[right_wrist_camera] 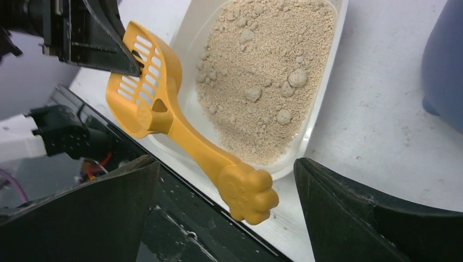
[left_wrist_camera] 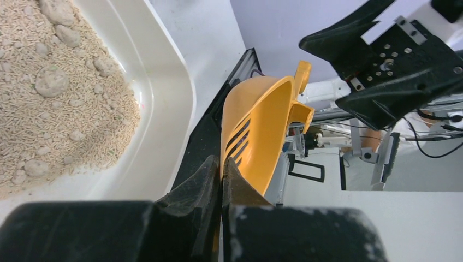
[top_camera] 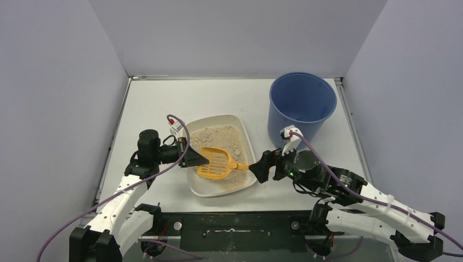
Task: Clean the litter box
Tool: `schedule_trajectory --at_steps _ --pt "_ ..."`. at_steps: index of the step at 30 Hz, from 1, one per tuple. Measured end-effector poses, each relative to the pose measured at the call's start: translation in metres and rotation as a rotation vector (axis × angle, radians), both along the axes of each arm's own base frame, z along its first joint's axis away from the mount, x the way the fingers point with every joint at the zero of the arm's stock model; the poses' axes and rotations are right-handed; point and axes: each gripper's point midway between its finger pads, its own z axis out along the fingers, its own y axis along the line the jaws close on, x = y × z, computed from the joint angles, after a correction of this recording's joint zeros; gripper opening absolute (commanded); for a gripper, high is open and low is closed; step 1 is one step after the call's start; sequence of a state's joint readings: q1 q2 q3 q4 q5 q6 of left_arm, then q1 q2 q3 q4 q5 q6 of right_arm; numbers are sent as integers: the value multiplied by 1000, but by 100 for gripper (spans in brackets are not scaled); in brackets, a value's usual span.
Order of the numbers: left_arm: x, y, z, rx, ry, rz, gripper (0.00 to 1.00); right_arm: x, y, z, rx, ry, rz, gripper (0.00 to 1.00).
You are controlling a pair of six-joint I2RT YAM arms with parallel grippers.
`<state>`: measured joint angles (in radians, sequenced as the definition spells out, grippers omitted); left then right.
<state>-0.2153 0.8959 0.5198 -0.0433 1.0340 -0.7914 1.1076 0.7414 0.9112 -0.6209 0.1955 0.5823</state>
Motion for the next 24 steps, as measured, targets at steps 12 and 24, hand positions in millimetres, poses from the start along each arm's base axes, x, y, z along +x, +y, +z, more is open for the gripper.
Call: schedule_trajectory --at_steps 12,24 --pt "-5 -5 27 -167 -14 -27 0 -8 13 16 353 120 5 93" --pt "-11 -6 43 -219 -37 -56 0 -30 24 44 521 146 122 68"
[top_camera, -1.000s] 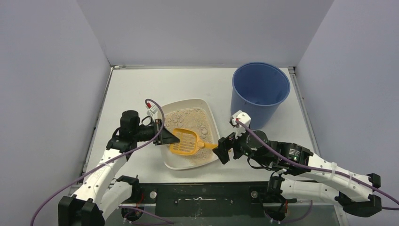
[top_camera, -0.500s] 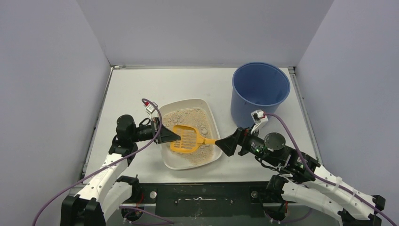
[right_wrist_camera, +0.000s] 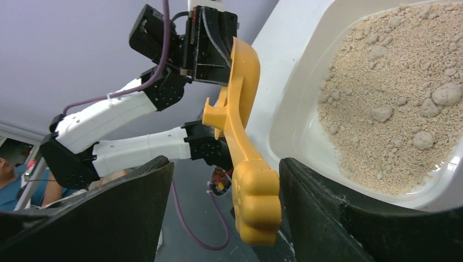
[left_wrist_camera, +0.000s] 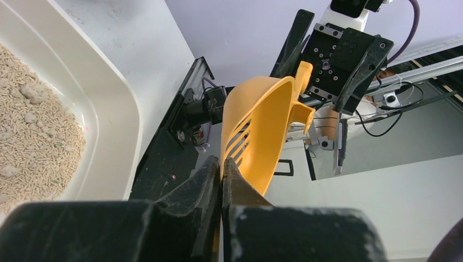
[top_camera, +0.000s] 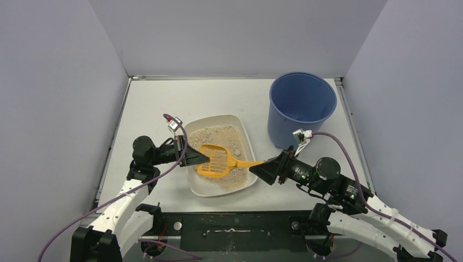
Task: Clean the litter box
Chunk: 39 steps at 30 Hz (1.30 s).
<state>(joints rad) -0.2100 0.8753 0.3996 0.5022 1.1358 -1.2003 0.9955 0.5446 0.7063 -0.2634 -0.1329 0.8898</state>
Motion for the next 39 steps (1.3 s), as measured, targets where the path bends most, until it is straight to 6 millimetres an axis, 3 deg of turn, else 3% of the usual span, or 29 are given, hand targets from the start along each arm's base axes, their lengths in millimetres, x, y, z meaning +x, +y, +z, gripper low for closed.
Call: schedule_trajectory --at_steps 9,20,32,34,36,39 --pt "-2 -1 3 -9 -8 -11 0 -7 -6 11 45 -7 10 57" --pt "-6 -3 3 -9 -6 -27 0 -6 3 -7 -16 34 31 42" --pt "-8 -5 1 -1 -22 -42 0 -10 4 -8 -20 38 59 25" --pt "-9 -5 0 1 -22 -43 0 -11 5 -8 -21 38 65 17" --pt "-8 -5 -1 3 -21 -43 0 -12 6 -8 -21 40 73 0" --pt "-8 -6 -2 7 -18 -46 0 -13 7 -7 -20 40 79 0"
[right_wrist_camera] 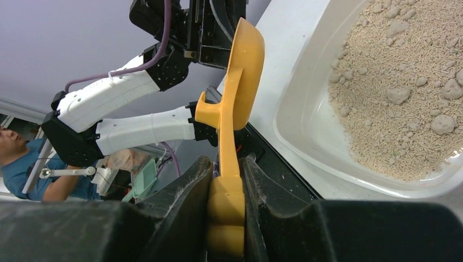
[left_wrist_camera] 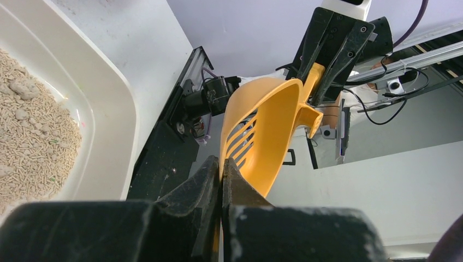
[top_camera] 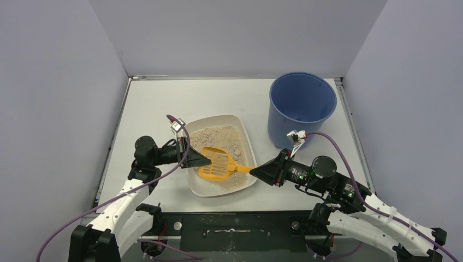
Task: Clean the litter box
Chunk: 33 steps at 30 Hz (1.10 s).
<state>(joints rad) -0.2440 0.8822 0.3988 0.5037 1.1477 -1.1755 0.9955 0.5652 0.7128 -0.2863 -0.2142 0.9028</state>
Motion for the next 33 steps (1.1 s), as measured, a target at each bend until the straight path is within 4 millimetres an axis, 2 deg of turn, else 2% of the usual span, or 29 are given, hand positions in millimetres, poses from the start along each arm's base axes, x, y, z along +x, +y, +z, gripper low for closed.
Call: schedule_trajectory --at_steps 2,4,8,11,18,23,27,33 --pt "0 0 -1 2 -2 -2 0 0 0 1 0 0 0 0" --pt "-1 0 -2 7 2 -3 18 0 0 0 -2 2 -1 0" --pt "0 0 -10 31 12 -2 60 3 -2 -1 -9 3 -19 0" --pt "3 0 -14 61 29 12 74 5 -4 0 -17 5 -39 0" --pt "27 7 -13 230 -6 122 80 13 -14 7 -63 20 -109 0" --pt "44 26 -32 448 7 253 80 24 -14 12 -132 57 -163 0" --pt "48 49 -54 626 40 349 80 33 -14 0 -207 118 -210 0" --pt "45 83 -92 868 116 442 79 40 -12 -30 -369 248 -266 0"
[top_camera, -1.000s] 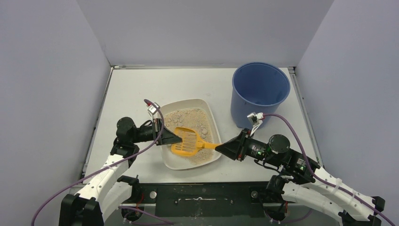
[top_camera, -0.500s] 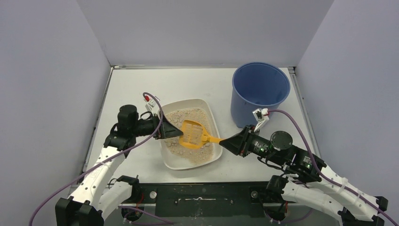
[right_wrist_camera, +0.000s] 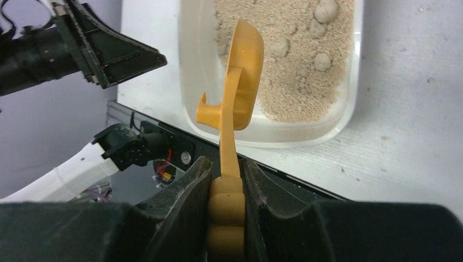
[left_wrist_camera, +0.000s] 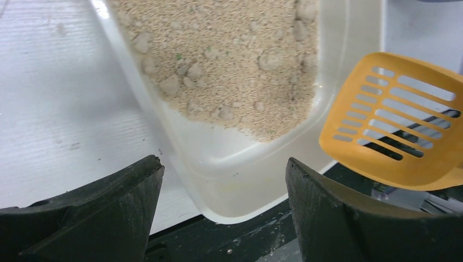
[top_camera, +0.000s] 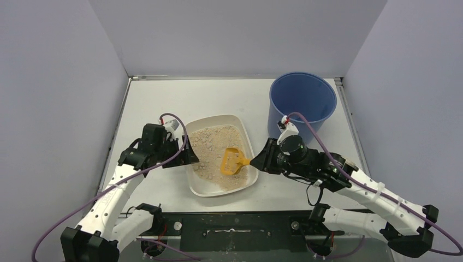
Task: Clean the litter box
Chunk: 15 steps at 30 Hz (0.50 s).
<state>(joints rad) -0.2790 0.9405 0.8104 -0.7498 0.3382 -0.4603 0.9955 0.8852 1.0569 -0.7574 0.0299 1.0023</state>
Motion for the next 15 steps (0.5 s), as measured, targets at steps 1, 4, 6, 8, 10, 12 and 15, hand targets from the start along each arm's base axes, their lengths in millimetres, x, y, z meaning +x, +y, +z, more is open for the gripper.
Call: schedule_trajectory --at_steps 1,4,6,8,10,12,15 --pt "-1 3 -5 26 12 11 79 1 0 -5 -27 24 -11 0" --pt "-2 10 -15 89 40 35 78 4 -1 -14 -95 88 -49 0" --pt "-2 12 -20 121 51 46 77 6 -1 -15 -128 122 -78 0" --pt "-2 11 -23 137 59 57 76 8 -1 -15 -144 143 -101 0" --pt "-4 9 -27 148 67 67 76 10 -1 -15 -162 165 -127 0" --pt "-6 6 -33 162 78 74 75 12 -3 -19 -185 190 -150 0" --pt "-7 2 -43 182 93 83 74 14 -7 -27 -232 231 -185 0"
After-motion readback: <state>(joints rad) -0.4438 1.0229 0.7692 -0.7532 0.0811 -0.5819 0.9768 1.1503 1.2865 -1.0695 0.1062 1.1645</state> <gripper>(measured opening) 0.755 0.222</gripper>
